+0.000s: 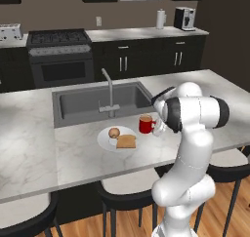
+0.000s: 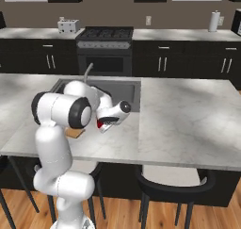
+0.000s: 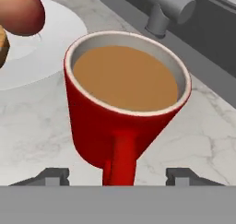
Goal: Pick up the brewed coffee from the coffee machine and place it next to the breakfast plate on the dining counter.
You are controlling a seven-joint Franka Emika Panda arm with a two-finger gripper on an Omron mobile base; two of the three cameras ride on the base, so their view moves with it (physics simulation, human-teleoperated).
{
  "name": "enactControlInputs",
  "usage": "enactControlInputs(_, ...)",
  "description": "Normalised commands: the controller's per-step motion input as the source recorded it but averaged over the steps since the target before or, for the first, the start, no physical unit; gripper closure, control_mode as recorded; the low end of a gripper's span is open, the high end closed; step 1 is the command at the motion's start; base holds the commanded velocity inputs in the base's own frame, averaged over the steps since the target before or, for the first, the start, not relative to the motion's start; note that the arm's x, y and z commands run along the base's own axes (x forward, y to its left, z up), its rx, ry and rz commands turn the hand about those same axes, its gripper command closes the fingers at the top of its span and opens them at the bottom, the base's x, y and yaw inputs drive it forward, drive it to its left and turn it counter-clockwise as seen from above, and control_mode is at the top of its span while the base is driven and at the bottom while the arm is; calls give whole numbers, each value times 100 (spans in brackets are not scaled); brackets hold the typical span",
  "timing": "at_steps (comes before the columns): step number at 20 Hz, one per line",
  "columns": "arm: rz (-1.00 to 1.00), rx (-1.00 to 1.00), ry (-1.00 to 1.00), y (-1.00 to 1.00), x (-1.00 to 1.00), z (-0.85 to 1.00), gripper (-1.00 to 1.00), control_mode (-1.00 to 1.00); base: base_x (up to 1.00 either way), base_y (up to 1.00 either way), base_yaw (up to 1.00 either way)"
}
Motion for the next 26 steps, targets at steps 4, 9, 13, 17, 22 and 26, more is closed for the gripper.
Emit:
enactControlInputs(4,1,-7,-3,6,-88,28,-100,-100,0,0,0)
enactControlInputs(9,0,-1,-6,-7,-86,49,-100,-100,0,0,0)
enactControlInputs(13,0,0,-9,-36,-82,90,-100,-100,0,0,0)
enactControlInputs(17,0,0,-10,-44,-80,100,-100,-100,0,0,0)
enactControlInputs(22,0,7,-10,-61,-62,100,-100,-100,0,0,0)
enactControlInputs(26,0,15,-8,-58,-28,100,-100,-100,0,0,0)
